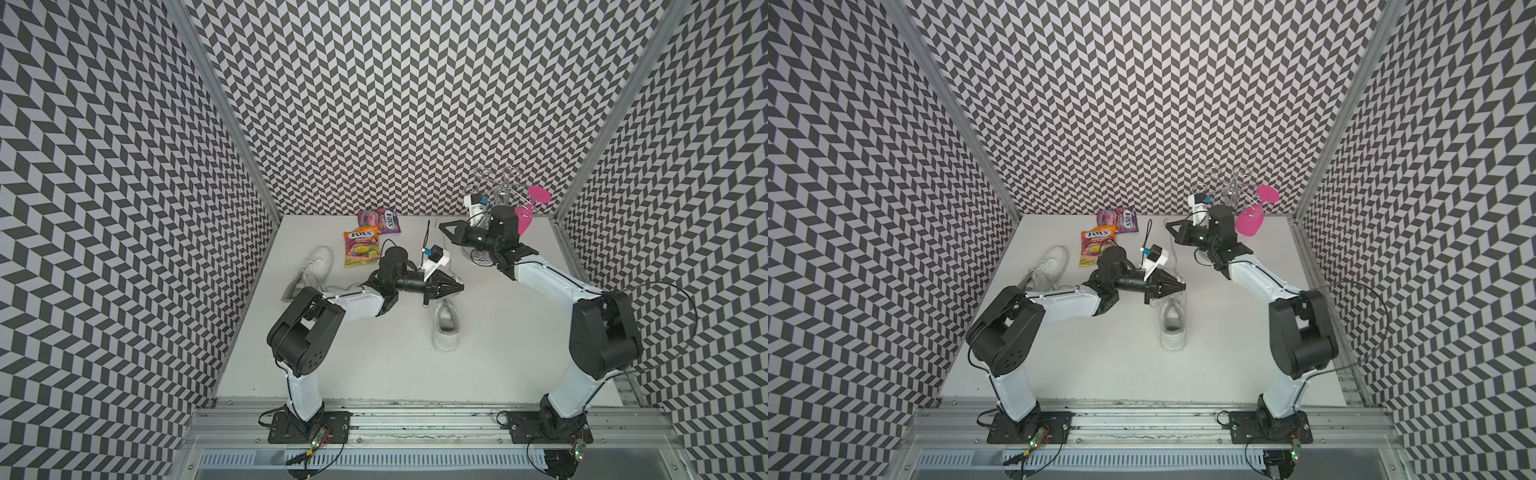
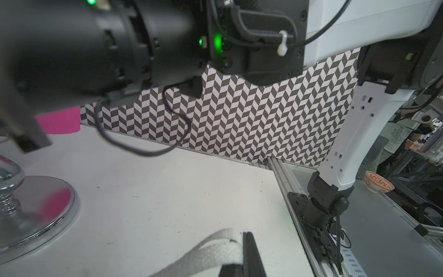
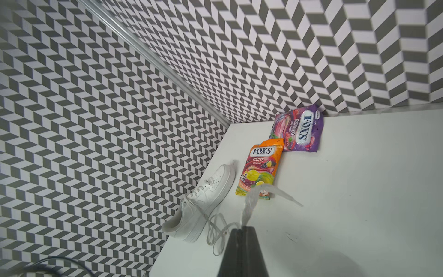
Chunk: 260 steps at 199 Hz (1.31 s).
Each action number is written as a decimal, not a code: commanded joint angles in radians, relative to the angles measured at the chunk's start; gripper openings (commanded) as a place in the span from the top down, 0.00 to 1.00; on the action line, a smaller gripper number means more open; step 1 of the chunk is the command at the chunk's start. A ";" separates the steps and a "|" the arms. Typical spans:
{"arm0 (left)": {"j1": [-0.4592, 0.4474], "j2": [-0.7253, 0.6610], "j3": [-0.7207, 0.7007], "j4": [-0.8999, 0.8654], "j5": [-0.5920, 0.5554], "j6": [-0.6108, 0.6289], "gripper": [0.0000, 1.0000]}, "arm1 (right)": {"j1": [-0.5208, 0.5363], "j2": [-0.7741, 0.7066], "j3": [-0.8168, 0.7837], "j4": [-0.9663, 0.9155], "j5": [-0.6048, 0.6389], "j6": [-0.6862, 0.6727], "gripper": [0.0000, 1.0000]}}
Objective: Tie the shoes
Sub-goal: Cross the shoelace with the shoelace.
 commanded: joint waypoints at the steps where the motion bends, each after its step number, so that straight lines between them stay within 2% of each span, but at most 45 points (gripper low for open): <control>1: 0.012 -0.035 -0.025 0.078 0.023 -0.029 1.00 | 0.030 0.057 0.054 0.048 -0.044 -0.021 0.95; 23: 0.022 -0.038 -0.038 0.104 0.027 -0.048 1.00 | 0.026 0.107 0.130 -0.101 -0.032 -0.134 0.62; 40: 0.030 -0.040 -0.045 0.120 0.027 -0.062 1.00 | 0.010 0.083 0.137 -0.184 0.067 -0.237 0.37; 51: 0.037 -0.038 -0.047 0.127 0.026 -0.070 1.00 | -0.006 0.049 0.123 -0.217 0.135 -0.300 0.28; 63: 0.045 -0.038 -0.056 0.146 0.022 -0.083 1.00 | -0.025 0.003 0.091 -0.239 0.195 -0.365 0.23; 86: 0.065 -0.035 -0.075 0.201 0.010 -0.132 1.00 | -0.083 -0.105 -0.032 -0.218 0.250 -0.427 0.20; 114: 0.088 -0.025 -0.088 0.247 0.003 -0.182 1.00 | -0.132 -0.242 -0.258 -0.093 0.265 -0.446 0.19; 138: 0.097 -0.025 -0.092 0.254 0.003 -0.182 1.00 | -0.134 -0.322 -0.470 0.086 0.209 -0.516 0.24; 155: 0.102 -0.026 -0.094 0.253 0.000 -0.182 1.00 | -0.134 -0.331 -0.558 0.186 0.202 -0.518 0.24; 166: 0.105 -0.027 -0.094 0.255 -0.003 -0.182 1.00 | -0.132 -0.320 -0.574 0.217 0.202 -0.518 0.24; 170: 0.106 -0.026 -0.094 0.255 -0.003 -0.201 1.00 | -0.132 -0.312 -0.575 0.222 0.062 -0.621 0.28; 174: 0.106 -0.026 -0.094 0.255 -0.003 -0.207 1.00 | -0.131 -0.305 -0.574 0.225 0.029 -0.647 0.29; 208: 0.109 -0.029 -0.092 0.254 -0.005 -0.213 1.00 | -0.110 -0.239 -0.540 0.205 -0.042 -0.753 0.28; 244: 0.111 -0.029 -0.089 0.247 -0.006 -0.213 1.00 | -0.093 -0.168 -0.504 0.184 -0.153 -0.809 0.28; 260: 0.111 -0.028 -0.087 0.245 -0.007 -0.213 1.00 | -0.079 -0.149 -0.480 0.162 -0.160 -0.817 0.27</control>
